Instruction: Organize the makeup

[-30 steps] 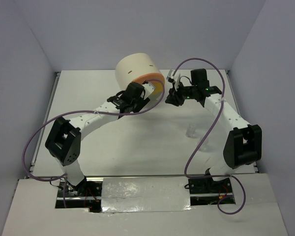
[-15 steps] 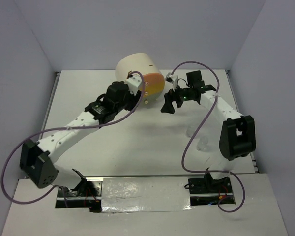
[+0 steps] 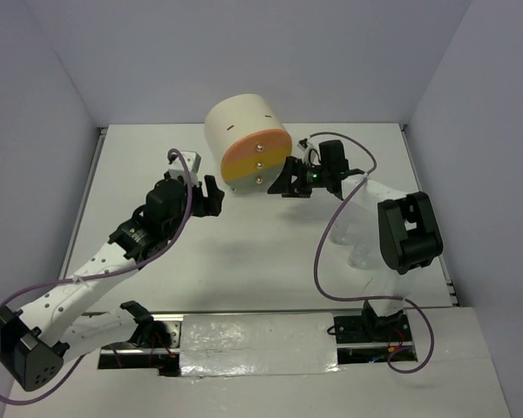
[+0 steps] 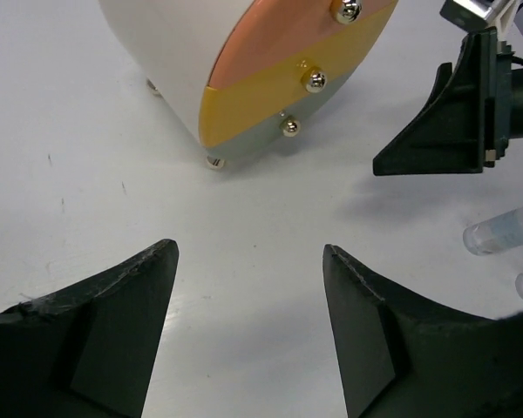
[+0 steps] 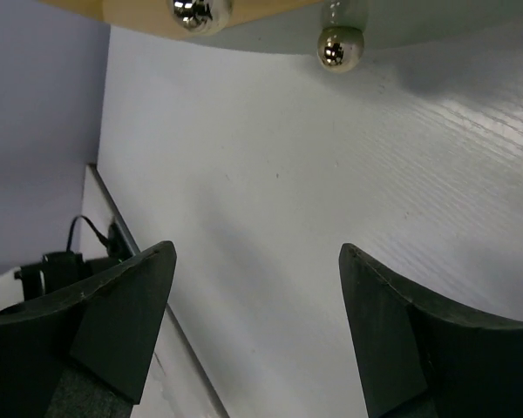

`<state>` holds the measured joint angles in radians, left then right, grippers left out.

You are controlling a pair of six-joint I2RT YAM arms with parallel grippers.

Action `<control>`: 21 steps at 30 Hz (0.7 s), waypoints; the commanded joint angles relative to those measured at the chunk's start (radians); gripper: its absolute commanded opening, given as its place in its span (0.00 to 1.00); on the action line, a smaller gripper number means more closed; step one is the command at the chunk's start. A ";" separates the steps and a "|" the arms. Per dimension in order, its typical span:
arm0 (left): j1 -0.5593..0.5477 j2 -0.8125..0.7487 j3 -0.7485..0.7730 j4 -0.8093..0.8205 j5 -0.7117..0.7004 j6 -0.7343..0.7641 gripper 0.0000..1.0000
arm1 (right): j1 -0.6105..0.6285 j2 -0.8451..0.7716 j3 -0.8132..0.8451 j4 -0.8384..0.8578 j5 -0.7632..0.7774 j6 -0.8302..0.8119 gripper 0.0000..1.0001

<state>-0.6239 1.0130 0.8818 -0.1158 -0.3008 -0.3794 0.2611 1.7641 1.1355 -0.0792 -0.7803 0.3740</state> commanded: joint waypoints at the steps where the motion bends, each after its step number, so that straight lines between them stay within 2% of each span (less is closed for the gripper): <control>1: 0.006 -0.066 0.003 0.024 -0.052 -0.073 0.80 | 0.033 0.021 -0.037 0.298 0.091 0.322 0.83; 6: 0.010 -0.103 0.008 -0.007 -0.080 -0.093 0.81 | 0.058 0.096 -0.098 0.548 0.156 0.454 0.73; 11: 0.012 -0.114 0.006 -0.022 -0.093 -0.125 0.81 | 0.058 0.227 -0.049 0.584 0.159 0.506 0.63; 17: 0.012 -0.128 0.009 -0.036 -0.110 -0.164 0.81 | 0.066 0.305 -0.033 0.722 0.165 0.608 0.59; 21: 0.010 -0.136 0.008 -0.048 -0.112 -0.176 0.81 | 0.067 0.343 -0.014 0.795 0.167 0.666 0.50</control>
<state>-0.6167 0.9043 0.8742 -0.1795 -0.3927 -0.5282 0.3187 2.0911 1.0725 0.5591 -0.6285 0.9703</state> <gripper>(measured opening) 0.806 0.519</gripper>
